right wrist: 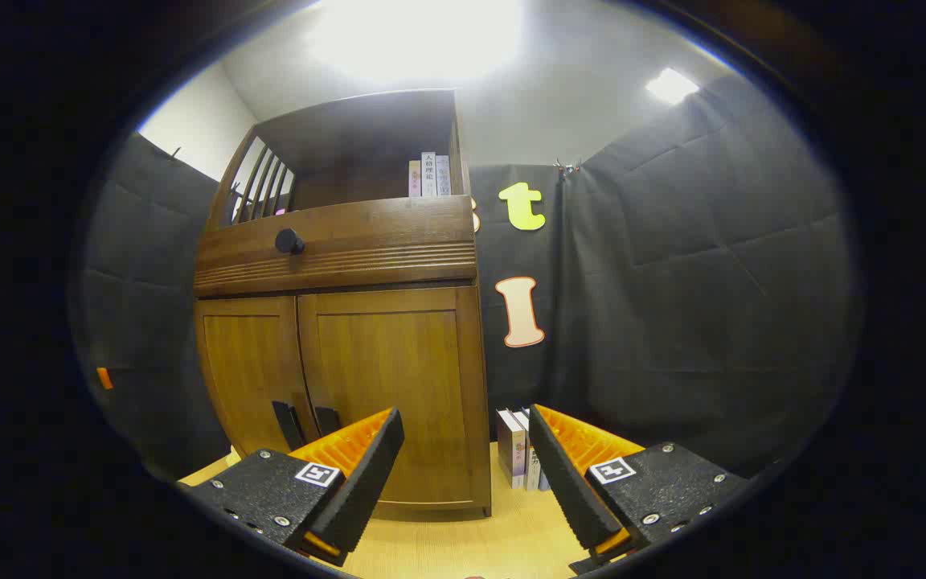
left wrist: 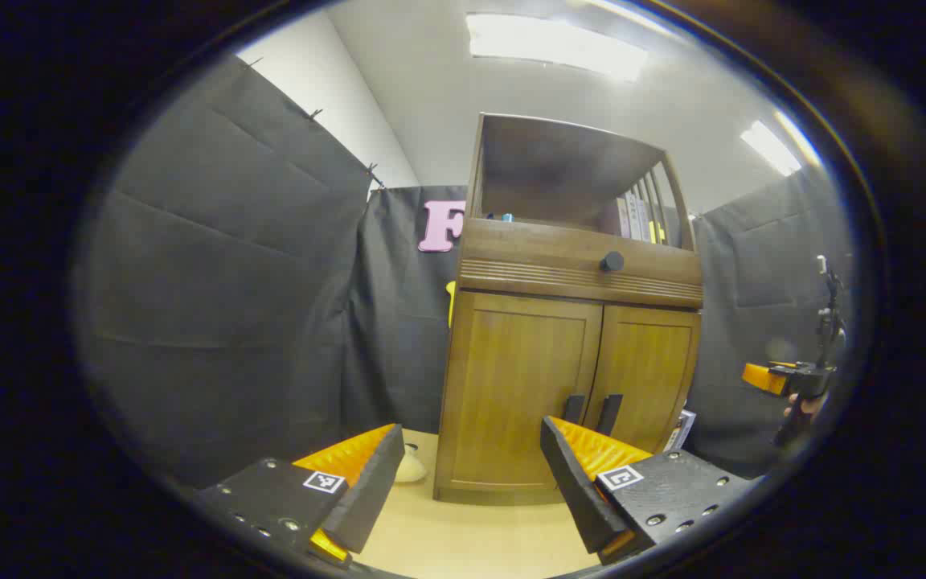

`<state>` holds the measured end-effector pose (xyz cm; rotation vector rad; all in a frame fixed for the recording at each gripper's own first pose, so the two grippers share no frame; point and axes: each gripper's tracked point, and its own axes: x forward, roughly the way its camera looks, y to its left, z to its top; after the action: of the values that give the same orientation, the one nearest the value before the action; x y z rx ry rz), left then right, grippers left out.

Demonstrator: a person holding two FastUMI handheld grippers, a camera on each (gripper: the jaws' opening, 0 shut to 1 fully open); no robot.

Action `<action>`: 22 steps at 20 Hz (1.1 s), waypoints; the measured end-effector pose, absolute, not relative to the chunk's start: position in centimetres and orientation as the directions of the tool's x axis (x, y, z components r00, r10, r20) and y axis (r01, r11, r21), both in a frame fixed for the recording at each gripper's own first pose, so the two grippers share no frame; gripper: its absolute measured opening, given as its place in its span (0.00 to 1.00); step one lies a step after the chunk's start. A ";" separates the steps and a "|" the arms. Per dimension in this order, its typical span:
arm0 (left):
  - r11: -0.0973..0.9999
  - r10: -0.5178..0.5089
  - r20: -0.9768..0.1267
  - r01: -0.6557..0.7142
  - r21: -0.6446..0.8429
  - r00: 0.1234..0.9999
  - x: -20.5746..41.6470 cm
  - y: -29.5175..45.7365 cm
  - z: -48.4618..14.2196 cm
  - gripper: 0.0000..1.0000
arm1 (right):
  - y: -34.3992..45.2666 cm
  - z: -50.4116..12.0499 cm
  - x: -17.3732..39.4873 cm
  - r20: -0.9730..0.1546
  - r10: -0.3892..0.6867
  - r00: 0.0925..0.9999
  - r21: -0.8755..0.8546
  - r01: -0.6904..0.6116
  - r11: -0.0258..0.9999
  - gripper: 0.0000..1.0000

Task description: Open the right door of the double-door shoe cabinet with the right hand, and open the left door with the left hand.

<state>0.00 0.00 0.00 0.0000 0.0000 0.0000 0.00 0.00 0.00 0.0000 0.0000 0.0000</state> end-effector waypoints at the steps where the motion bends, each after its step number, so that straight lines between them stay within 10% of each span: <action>1: 1.000 0.004 -0.002 -0.004 0.006 1.000 0.0 0.0 -0.1 0.95 | -0.2 0.2 -0.1 0.004 -0.005 1.000 -0.002 0.005 1.000 0.96; 22: 0.998 0.050 -0.078 -0.053 -0.035 0.996 -1.9 1.9 -7.1 1.00 | 5.1 -3.5 -0.3 -0.112 0.094 0.989 0.072 -0.087 0.994 0.96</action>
<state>-1.89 1.88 -7.13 -0.0368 0.0767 0.0513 -0.27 5.06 -3.52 0.0674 0.1154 0.0908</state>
